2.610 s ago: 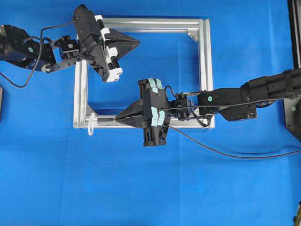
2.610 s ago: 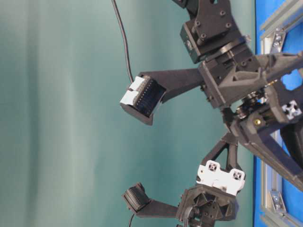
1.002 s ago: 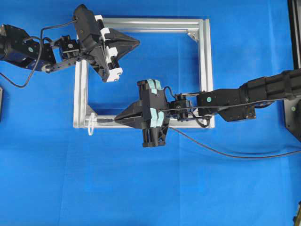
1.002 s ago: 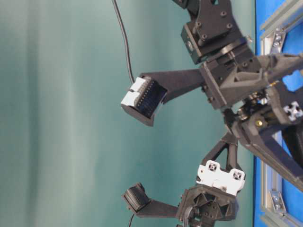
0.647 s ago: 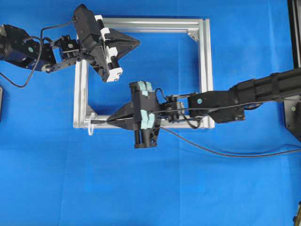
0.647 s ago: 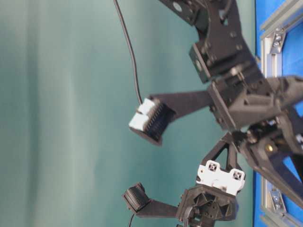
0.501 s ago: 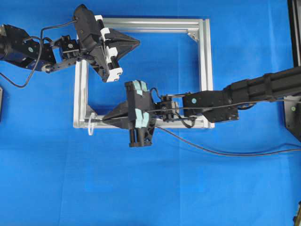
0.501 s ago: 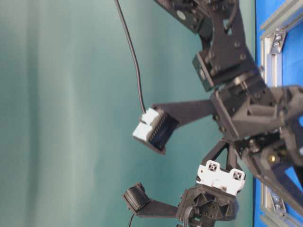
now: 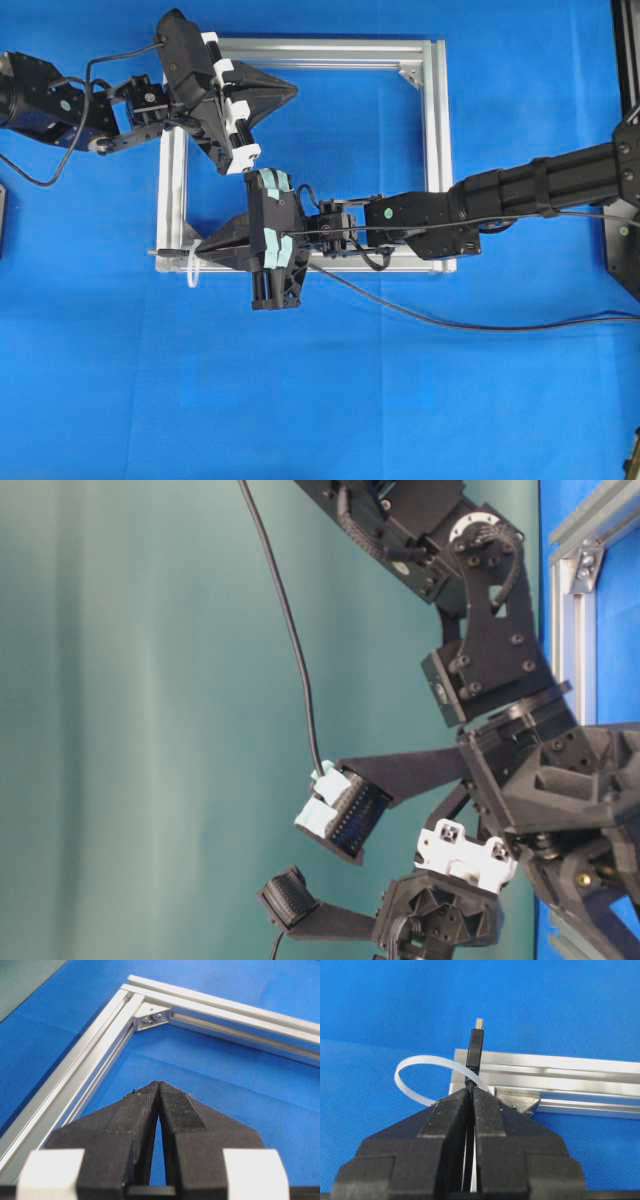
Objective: Insert the wire through the string loop located on the left side.
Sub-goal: 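Push the USB plug leftward through the white zip-tie loop, then move the left gripper down toward the plug emerging from the loop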
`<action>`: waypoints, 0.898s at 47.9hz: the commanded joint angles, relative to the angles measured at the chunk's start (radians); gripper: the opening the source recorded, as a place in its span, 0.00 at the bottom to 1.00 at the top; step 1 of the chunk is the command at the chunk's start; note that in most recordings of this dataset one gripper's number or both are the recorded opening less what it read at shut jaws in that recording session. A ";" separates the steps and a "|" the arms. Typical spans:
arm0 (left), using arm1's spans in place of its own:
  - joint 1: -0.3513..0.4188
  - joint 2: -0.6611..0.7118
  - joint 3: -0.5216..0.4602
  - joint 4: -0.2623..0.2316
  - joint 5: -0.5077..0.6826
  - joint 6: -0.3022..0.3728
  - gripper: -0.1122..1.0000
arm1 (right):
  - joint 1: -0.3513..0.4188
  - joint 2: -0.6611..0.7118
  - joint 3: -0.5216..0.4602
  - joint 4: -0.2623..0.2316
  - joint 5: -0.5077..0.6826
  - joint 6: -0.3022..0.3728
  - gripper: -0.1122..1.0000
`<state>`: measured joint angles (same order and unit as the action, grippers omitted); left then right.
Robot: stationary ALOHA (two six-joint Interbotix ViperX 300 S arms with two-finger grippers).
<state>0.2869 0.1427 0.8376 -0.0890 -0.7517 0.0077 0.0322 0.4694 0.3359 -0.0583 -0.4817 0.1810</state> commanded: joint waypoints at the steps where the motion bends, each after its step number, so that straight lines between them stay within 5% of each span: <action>1: 0.002 -0.032 -0.014 0.003 -0.009 0.002 0.10 | -0.003 -0.023 -0.020 0.000 -0.003 0.002 0.01; 23: 0.003 -0.048 0.005 0.003 -0.008 0.003 0.10 | -0.003 -0.023 -0.020 -0.002 -0.005 0.003 0.01; 43: 0.058 -0.213 0.258 0.003 -0.012 0.002 0.10 | -0.003 -0.023 -0.020 -0.002 -0.008 0.003 0.01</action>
<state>0.3421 -0.0215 1.0692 -0.0874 -0.7532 0.0077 0.0322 0.4694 0.3359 -0.0598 -0.4817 0.1825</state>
